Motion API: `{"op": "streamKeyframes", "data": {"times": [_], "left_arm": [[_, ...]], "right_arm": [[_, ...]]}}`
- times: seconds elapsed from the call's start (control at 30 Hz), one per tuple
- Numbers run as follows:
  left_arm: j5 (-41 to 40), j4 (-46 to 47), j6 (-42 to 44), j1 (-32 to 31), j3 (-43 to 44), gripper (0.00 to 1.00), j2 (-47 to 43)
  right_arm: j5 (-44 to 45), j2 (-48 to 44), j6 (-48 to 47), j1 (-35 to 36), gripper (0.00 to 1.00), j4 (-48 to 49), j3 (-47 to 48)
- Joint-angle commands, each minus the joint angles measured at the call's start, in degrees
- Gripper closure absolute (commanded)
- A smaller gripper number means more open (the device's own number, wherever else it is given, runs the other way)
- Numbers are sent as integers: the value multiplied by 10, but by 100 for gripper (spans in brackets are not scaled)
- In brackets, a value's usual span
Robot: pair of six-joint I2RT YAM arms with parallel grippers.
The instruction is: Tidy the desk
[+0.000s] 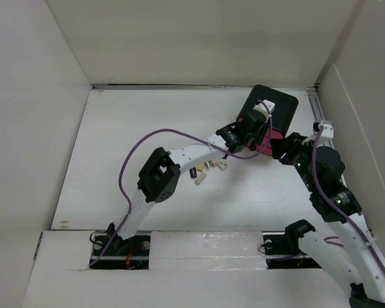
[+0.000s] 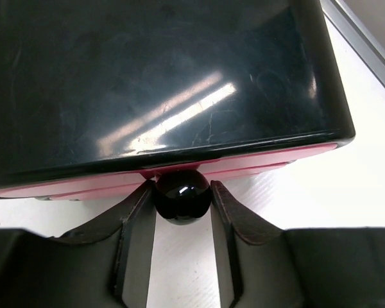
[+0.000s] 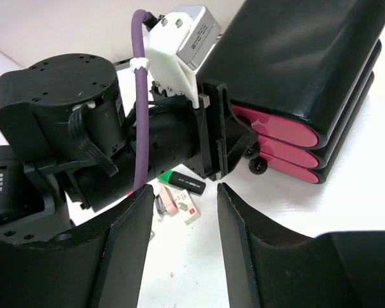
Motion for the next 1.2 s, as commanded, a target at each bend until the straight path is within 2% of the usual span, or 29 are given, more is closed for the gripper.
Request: {"op": "streamKeyframes", "data": {"times": [0.0, 0.17, 0.37, 0.5, 0.53, 0.63, 0.67, 0.73, 1.03, 1.17], "left_arm": [[-7, 22, 20, 5, 31, 73, 0], [-2, 47, 15, -2, -8, 91, -28], [-1, 93, 6, -2, -84, 96, -90], [8, 116, 4, -2, -129, 99, -123], [10, 118, 3, -2, -133, 99, -133], [25, 128, -1, -2, -149, 100, -150], [33, 130, -4, -2, -153, 100, -155], [41, 139, -6, -2, -173, 100, -173], [63, 185, -23, -7, -313, 100, -244], [65, 196, -24, -7, -342, 100, -262]], "right_arm": [[-38, -12, -3, 2, 49, 41, 1], [-33, -23, -3, 2, 46, 37, 1], [9, -60, 9, 2, 30, 5, 33], [41, -110, 4, 2, 29, 4, 50], [55, -118, 3, 2, 30, 8, 50], [66, -126, 4, 2, 45, 7, 51], [67, -119, 3, 2, 54, 5, 52], [66, -114, 3, 2, 60, -1, 51], [66, -89, 4, 2, 55, 11, 24], [55, -77, 5, 2, 56, 13, 14]]}}
